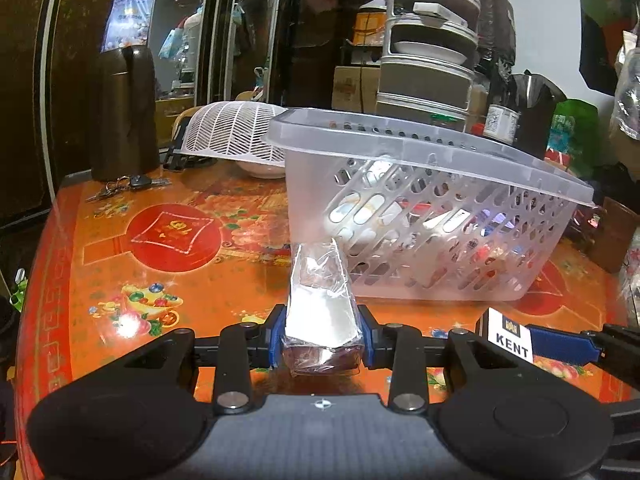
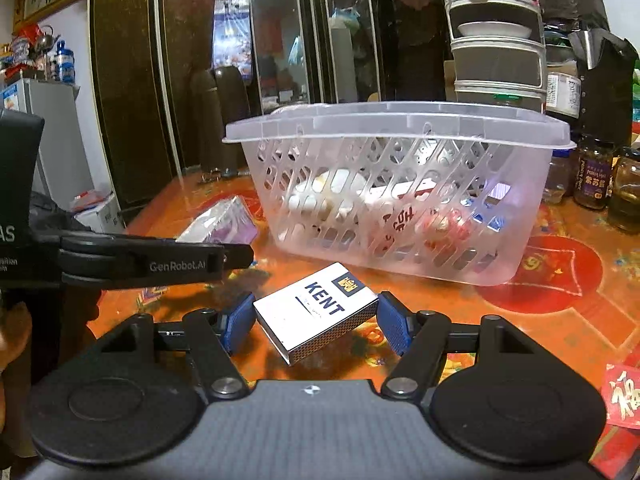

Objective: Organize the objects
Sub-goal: 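Carry the foil box and KENT box over the basket with both tools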

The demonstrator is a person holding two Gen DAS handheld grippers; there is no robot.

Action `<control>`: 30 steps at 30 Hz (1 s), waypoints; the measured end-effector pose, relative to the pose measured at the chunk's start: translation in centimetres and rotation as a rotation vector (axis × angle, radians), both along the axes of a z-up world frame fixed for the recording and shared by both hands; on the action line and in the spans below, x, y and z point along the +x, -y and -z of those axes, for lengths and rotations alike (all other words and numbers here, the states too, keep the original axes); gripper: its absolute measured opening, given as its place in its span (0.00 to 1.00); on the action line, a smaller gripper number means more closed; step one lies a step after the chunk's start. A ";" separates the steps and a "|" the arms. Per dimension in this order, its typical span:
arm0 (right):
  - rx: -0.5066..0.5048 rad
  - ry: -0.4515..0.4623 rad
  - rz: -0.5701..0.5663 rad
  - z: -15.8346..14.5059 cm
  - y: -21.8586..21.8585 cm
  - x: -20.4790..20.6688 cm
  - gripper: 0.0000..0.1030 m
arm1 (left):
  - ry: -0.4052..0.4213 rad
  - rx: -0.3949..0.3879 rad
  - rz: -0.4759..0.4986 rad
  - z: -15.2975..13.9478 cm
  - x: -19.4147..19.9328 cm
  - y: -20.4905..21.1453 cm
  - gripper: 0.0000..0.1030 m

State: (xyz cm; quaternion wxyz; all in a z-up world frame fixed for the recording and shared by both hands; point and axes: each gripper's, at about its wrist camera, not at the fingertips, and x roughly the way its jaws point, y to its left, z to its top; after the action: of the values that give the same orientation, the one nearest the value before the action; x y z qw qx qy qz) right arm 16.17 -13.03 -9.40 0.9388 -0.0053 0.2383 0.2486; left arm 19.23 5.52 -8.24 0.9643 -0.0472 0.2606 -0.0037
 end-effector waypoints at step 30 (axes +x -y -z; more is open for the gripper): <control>0.027 0.093 0.029 -14.4 7.5 3.9 0.67 | 0.066 -0.048 0.155 -15.0 1.0 3.3 0.38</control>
State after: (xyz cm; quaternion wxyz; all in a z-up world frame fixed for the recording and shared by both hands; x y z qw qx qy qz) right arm 20.10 -20.49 4.97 0.9523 -0.0006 0.1912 0.2378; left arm 20.25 2.22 6.72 0.9678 -0.0498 0.2313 -0.0862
